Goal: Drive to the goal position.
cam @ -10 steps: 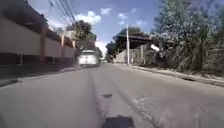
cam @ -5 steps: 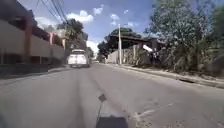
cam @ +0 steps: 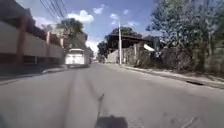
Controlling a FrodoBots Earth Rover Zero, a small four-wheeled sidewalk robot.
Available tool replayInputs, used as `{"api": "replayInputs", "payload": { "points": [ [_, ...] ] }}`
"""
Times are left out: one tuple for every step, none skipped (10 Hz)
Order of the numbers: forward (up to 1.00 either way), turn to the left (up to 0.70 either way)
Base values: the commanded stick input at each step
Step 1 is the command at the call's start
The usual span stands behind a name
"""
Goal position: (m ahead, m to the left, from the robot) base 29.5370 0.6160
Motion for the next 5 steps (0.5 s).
{"api": "replayInputs", "payload": {
  "points": [
    [1.0,0.0],
    [1.0,0.0],
    [1.0,-0.02],
    [1.0,-0.01],
    [1.0,0.0]
  ]
}}
